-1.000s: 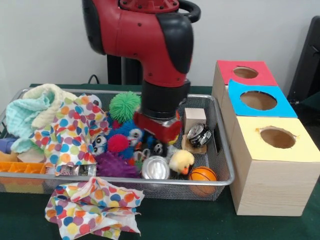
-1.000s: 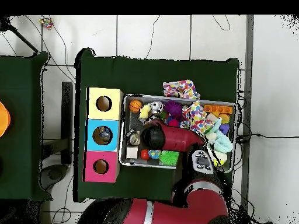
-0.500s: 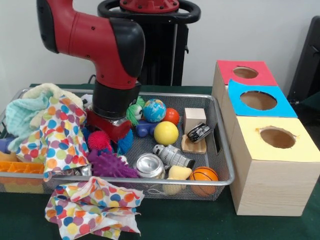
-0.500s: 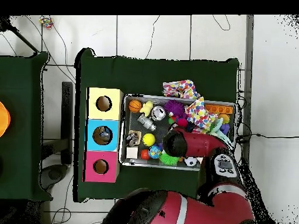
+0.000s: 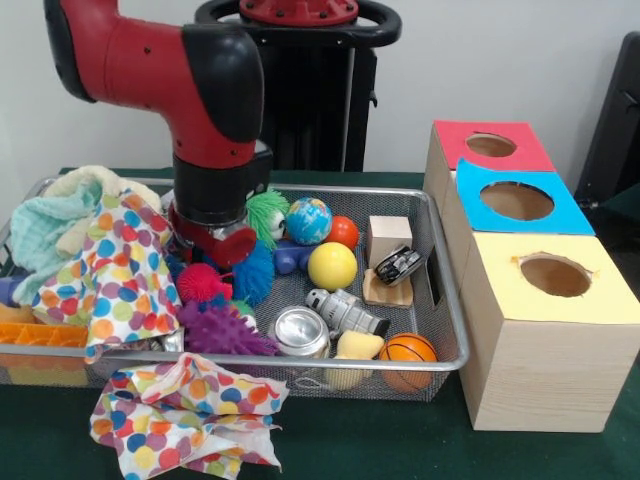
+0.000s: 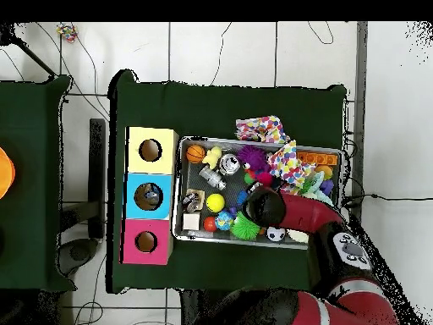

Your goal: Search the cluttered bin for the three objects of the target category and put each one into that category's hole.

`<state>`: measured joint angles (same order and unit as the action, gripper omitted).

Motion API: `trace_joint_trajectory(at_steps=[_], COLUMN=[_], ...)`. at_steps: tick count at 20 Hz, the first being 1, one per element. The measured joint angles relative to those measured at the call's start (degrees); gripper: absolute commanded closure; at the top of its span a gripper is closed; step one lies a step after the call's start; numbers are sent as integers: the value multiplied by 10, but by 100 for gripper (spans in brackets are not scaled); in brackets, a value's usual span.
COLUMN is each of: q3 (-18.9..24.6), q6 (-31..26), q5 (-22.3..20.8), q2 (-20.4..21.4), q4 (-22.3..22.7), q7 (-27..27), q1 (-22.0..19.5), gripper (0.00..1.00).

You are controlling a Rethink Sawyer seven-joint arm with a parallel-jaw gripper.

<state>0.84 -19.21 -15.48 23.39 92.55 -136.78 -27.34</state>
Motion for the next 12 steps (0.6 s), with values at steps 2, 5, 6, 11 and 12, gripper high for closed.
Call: trace_joint_trajectory(at_steps=[2, 5, 6, 11, 12], q3=[2, 2, 2, 2, 2], q6=[-36, -114, -140, -245, -250], q5=[18, 49, 58, 104, 108], q2=[16, 51, 63, 117, 121], q4=[14, 35, 41, 60, 61], q7=[0, 0, 0, 0, 0], q1=[-4, -3, -2, 7, 9], gripper=[0, 0, 0, 0, 0])
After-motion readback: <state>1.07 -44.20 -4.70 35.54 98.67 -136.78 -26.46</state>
